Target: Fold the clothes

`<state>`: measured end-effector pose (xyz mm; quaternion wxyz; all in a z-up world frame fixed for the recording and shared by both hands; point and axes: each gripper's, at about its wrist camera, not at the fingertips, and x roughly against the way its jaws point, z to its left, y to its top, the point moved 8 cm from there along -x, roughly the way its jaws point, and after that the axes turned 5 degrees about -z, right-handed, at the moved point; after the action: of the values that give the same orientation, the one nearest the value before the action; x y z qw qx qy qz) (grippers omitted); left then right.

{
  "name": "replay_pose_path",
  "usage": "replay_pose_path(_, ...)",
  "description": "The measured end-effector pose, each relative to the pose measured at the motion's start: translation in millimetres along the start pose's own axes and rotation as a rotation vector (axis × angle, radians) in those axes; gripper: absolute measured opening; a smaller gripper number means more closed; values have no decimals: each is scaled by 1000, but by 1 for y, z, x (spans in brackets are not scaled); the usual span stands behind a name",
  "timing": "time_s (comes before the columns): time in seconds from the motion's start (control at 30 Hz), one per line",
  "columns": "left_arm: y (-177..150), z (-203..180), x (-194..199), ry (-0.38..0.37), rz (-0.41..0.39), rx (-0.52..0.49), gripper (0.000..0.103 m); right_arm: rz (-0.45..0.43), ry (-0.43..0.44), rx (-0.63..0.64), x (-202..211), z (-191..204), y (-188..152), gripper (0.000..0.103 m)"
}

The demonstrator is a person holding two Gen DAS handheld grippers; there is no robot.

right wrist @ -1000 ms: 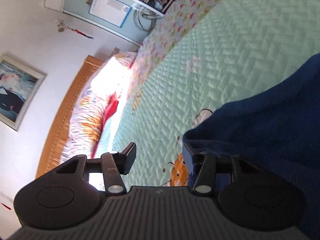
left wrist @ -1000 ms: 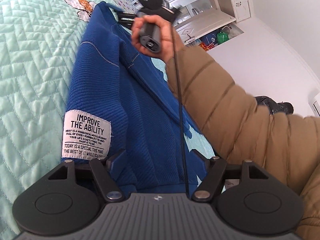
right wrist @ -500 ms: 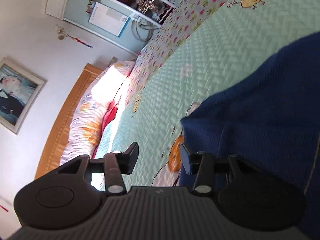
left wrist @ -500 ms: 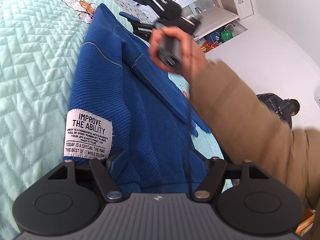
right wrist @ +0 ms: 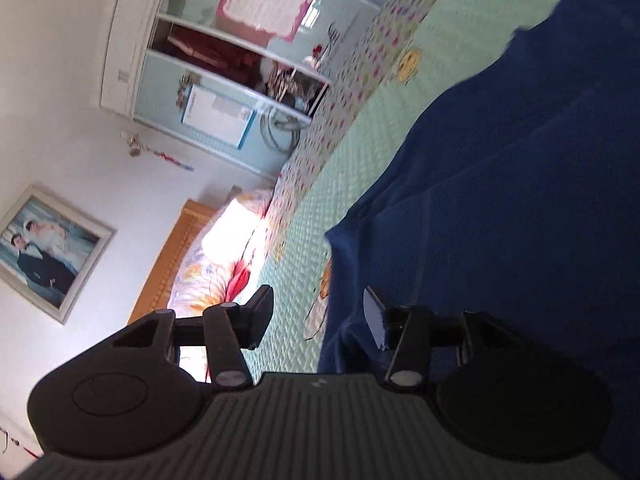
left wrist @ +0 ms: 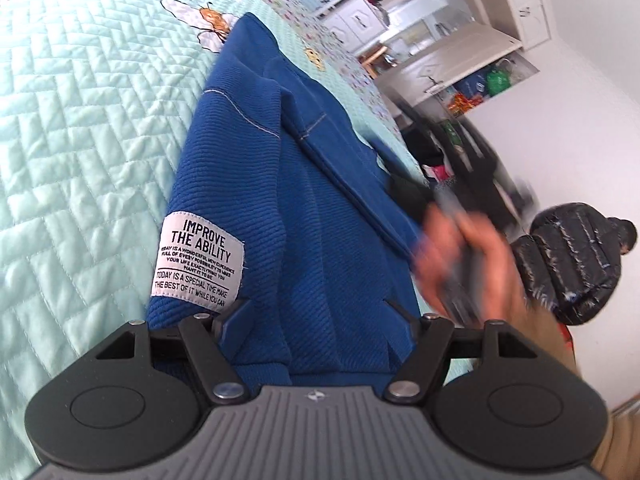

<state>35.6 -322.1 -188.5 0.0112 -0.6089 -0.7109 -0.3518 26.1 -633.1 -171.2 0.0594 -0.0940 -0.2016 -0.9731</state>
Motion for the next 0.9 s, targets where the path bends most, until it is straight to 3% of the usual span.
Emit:
replay_pose_path(0.13, 2, -13, 3, 13, -29, 33, 72, -213, -145, -89, 136, -65, 49, 69)
replay_pose_path(0.17, 2, -17, 3, 17, -35, 42, 72, -246, -195, -119, 162, -82, 56, 75)
replay_pose_path(0.23, 2, -25, 3, 24, -44, 57, 72, -254, -233, -222, 194, -113, 60, 77)
replay_pose_path(0.37, -7, -48, -4, 36, -28, 59, 72, -225, -192, -288, 192, -129, 54, 76)
replay_pose_path(0.7, -27, -81, -30, 90, 56, -1, 72, -165, -281, -278, 110, -137, 80, 76)
replay_pose_path(0.9, -33, -85, -39, 107, 95, -20, 72, -165, -215, -257, 94, -143, 93, 76)
